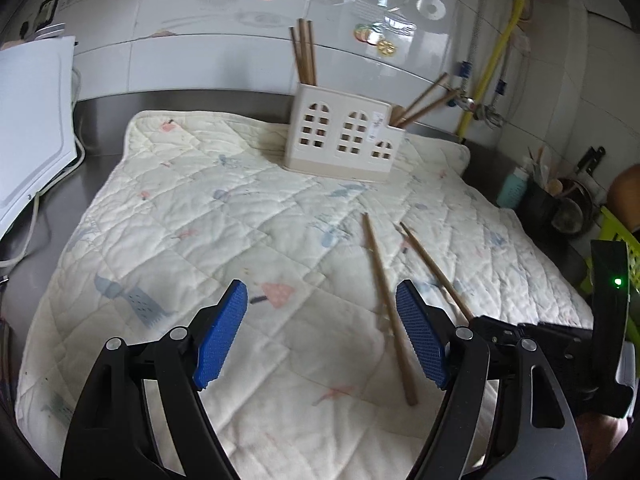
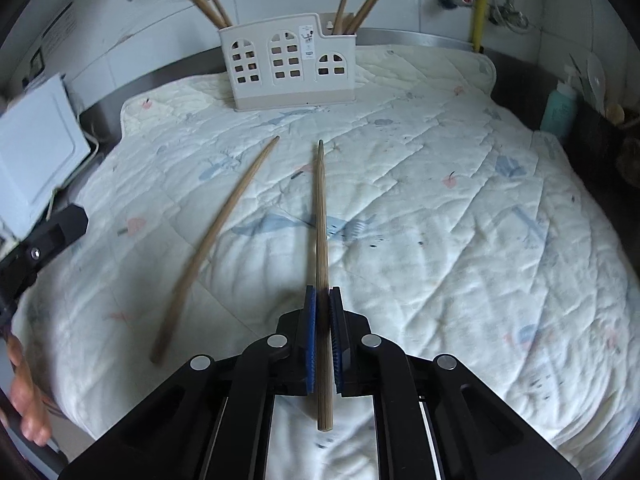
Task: Organize utensils
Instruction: 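Close the right gripper on a wooden chopstick while the left gripper approaches another, then close the left gripper on a chopstick while the right gripper holds its chopstick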
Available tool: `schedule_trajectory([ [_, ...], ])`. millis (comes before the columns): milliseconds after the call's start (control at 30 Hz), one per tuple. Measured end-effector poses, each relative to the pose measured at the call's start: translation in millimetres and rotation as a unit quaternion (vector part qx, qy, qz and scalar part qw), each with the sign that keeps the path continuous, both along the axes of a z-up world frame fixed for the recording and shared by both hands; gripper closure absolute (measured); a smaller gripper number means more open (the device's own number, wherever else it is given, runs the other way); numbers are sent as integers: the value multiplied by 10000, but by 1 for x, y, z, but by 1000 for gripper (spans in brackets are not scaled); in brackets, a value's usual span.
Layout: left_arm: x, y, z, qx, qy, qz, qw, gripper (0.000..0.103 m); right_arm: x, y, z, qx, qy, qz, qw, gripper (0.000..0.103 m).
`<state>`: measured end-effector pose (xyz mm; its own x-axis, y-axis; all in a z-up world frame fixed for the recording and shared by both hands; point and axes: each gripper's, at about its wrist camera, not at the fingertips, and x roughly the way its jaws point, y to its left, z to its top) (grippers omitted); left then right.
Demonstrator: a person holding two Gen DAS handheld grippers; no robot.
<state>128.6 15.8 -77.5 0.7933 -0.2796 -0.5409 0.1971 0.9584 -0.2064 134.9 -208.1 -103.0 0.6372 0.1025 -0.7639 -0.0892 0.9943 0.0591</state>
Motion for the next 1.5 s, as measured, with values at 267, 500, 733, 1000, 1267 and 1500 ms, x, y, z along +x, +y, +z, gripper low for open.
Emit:
schedule_trajectory([
  [267,-3,-34,-20,-220,415,-480,9977,54,-8,-22,-2,-215,-146,172,9995,97],
  [500,5,-54,-39,-276,684,-603,9955,69,-11,-34,-5,-323,-243,479,9980,96],
  [733,14,-61,-50,-239,892,-648,9936,80,-14,-43,-8,-87,-273,552,9981,96],
  [1000,14,-69,-50,157,805,-496,9954,90,-19,-43,-10,-47,-382,525,9979,96],
  [1267,15,-70,-47,284,792,-375,9957,98,-24,-47,-11,166,-449,405,9980,94],
  [1500,19,-69,-50,199,886,-437,9949,98,-25,-48,-10,178,-488,403,9978,97],
])
